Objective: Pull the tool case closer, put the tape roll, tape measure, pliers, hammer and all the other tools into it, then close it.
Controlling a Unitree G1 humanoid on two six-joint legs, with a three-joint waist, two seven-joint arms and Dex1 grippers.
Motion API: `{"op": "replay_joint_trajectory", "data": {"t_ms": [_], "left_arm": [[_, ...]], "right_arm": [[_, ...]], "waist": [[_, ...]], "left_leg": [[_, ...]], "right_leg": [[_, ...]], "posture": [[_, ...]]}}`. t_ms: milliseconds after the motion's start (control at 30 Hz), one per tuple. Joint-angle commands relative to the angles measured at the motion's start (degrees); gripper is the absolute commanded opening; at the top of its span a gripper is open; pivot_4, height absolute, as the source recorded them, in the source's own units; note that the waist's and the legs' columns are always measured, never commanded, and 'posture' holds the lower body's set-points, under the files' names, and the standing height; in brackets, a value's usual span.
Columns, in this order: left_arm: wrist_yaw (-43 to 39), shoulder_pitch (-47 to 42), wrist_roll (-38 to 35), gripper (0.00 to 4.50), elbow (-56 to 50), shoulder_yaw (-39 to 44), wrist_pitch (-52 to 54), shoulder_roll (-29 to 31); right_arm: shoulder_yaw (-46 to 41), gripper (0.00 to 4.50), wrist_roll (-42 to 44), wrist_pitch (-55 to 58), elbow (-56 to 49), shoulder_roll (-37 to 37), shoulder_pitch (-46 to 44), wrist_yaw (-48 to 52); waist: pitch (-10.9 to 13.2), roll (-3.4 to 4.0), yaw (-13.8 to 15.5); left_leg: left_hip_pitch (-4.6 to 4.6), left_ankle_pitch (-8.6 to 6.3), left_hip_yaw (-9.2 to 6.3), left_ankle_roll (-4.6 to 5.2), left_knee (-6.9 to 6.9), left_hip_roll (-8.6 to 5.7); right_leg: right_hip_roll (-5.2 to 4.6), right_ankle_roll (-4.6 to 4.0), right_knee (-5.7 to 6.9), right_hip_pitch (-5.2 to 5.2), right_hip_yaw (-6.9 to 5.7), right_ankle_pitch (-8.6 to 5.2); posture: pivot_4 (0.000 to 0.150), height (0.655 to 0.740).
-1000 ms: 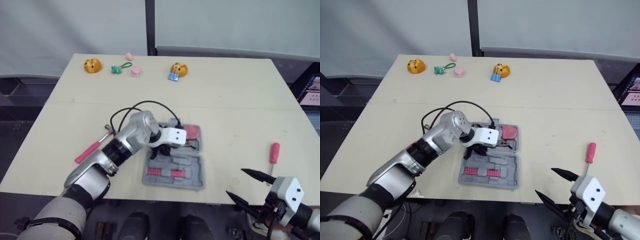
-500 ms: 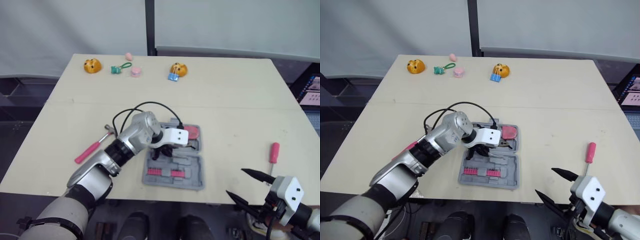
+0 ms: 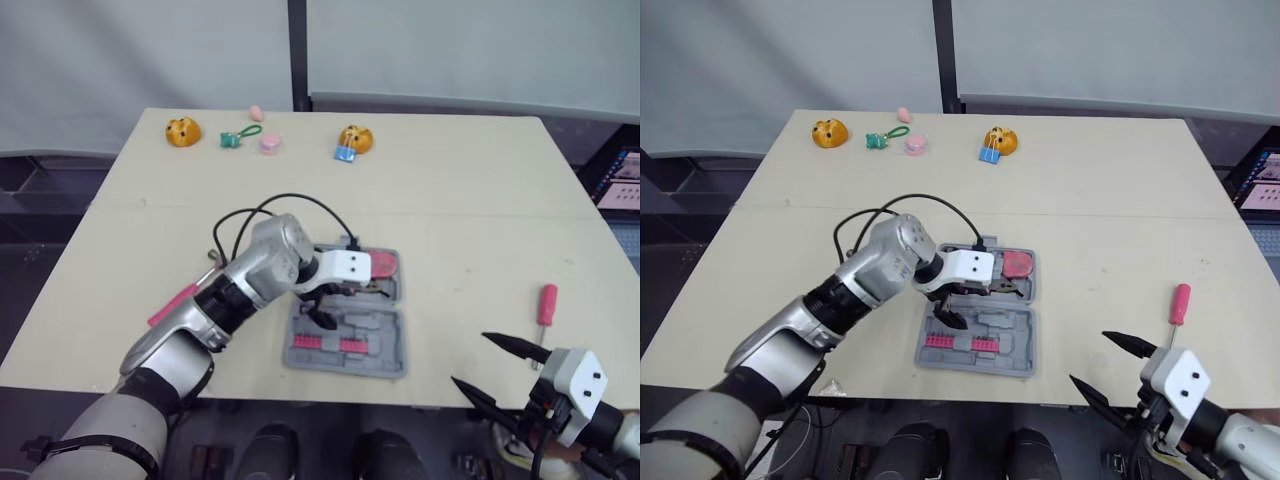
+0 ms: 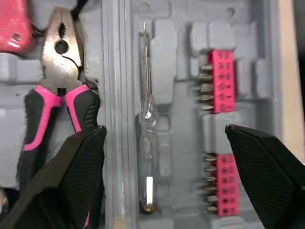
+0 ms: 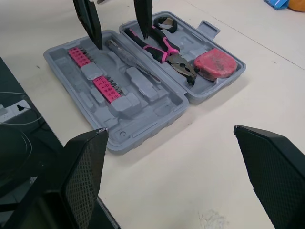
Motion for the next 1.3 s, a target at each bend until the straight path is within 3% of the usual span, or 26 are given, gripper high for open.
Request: {"op": "replay_joint_trajectory", "data": {"t_ms": [33, 67, 300, 500, 700, 1300], "left_arm": [[1.63, -0.78, -2.38, 3.94, -3.63, 3.69, 2.46, 0.55], [2.66, -0.42, -2.83, 3.61, -3.38, 4.6, 2.29, 0.61], [8.21, 5.37, -7.48, 0.05, -2.5, 10.27, -3.41, 1.38], [10.97, 14.77, -12.69, 0.05, -0.21, 15.41, -17.27, 2.09], [12.87, 17.31, -14.3, 0.05, 4.11, 16.76, -23.27, 1.17], [16.12, 18.39, -12.19, 0.05, 8.96, 14.19, -26.29, -1.77]], "right_arm": [[-1.18, 4.5, 0.93, -0.23, -0.36, -0.47, -0.3, 0.04], [-1.1, 4.5, 0.91, -0.25, -0.28, -0.47, -0.43, 0.06], [-0.85, 4.5, 0.77, -0.35, -0.11, -0.38, -0.86, 0.1], [-1.15, 4.5, 0.91, -0.81, 0.28, -0.18, -0.9, 0.19], [-1.1, 4.5, 0.84, -1.09, 0.5, -0.01, -0.84, 0.18], [-1.76, 4.5, 0.99, -1.04, 0.04, -0.19, 0.1, 0.23]], "waist": [[0.0, 0.0, 0.01], [0.0, 0.0, 0.02], [0.0, 0.0, -0.05], [0.0, 0.0, -0.11], [0.0, 0.0, 0.32], [0.0, 0.0, 0.07]], "left_leg": [[0.0, 0.0, 0.0, 0.0, 0.0, 0.0], [0.0, 0.0, 0.0, 0.0, 0.0, 0.0], [0.01, 0.01, -0.01, 0.02, 0.0, 0.0], [0.01, 0.01, -0.02, 0.02, 0.01, 0.0], [0.01, 0.01, -0.01, 0.02, 0.05, -0.03], [0.02, 0.0, 0.0, 0.02, 0.04, -0.04]], "right_leg": [[0.0, 0.0, 0.0, 0.0, 0.0, 0.0], [0.0, 0.0, 0.0, 0.01, 0.0, 0.0], [-0.01, 0.0, 0.13, 0.01, 0.0, 0.0], [-0.02, 0.0, 0.23, 0.0, -0.01, 0.0], [-0.02, 0.0, 0.22, 0.0, -0.02, 0.0], [-0.02, 0.0, 0.24, -0.01, -0.02, 0.0]], "posture": [[0.15, 0.6677], [0.15, 0.6677], [0.15, 0.6677], [0.15, 0.6677], [0.15, 0.6677], [0.15, 0.6677]]}}
